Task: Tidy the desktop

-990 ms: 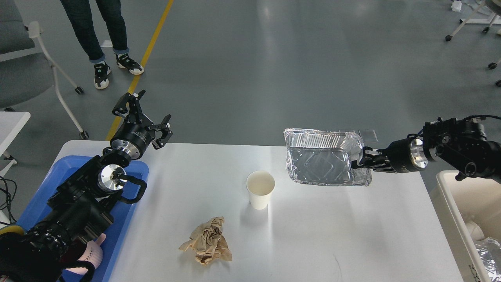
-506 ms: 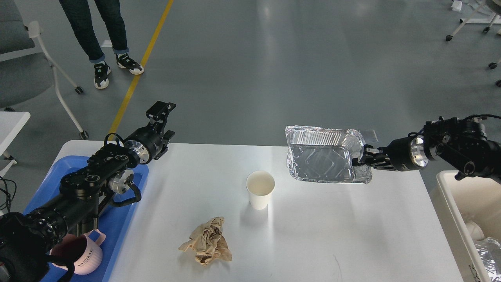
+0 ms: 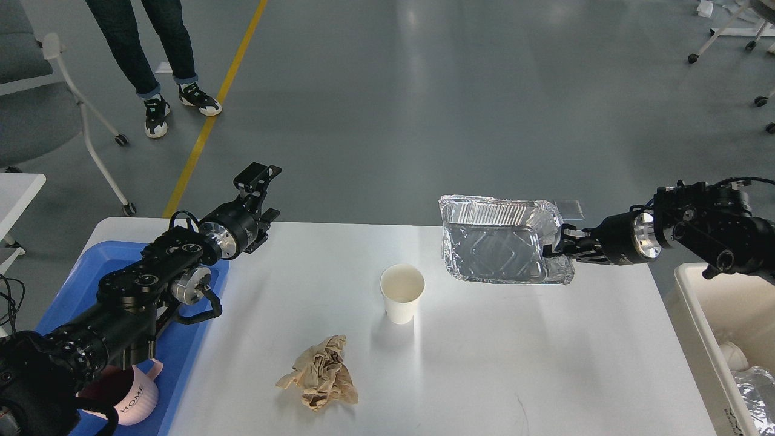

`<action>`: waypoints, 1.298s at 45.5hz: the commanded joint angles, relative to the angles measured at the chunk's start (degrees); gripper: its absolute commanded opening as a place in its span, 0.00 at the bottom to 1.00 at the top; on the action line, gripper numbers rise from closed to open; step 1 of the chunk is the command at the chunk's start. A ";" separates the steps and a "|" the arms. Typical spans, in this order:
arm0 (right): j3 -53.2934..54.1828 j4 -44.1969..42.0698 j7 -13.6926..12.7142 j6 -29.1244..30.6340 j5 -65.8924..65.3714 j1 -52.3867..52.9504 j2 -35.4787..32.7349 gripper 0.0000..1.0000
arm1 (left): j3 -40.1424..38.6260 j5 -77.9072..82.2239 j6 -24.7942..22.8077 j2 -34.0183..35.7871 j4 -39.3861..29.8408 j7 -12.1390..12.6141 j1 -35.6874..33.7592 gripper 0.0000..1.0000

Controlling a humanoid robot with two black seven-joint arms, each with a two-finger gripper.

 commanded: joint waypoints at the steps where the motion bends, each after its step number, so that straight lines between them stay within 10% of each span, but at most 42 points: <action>1: -0.01 0.17 0.00 -0.44 0.00 -0.01 0.06 0.00 | 0.10 0.04 -2.62 -0.21 -0.55 1.54 -0.08 0.97; 9: -0.01 0.17 0.00 -0.62 0.00 0.08 0.50 0.00 | 4.49 0.39 -9.30 5.05 -4.14 13.49 -0.16 0.97; 13: 0.08 0.17 0.00 -0.62 0.00 0.17 0.50 0.00 | 10.19 1.17 -10.10 10.41 -11.60 14.03 -0.42 0.97; 32: 0.08 0.17 0.09 -1.06 0.00 0.70 1.11 0.00 | 16.72 16.64 -10.27 46.44 -46.86 6.22 0.19 0.97; 42: 0.08 0.17 0.00 -1.59 0.09 0.78 1.20 0.00 | 16.45 23.94 -15.36 61.20 -48.80 -8.02 -0.16 0.97; 59: 0.17 0.00 0.00 -2.38 0.09 0.70 1.46 0.00 | 15.22 24.47 -30.30 82.13 -48.63 -10.94 -1.13 0.97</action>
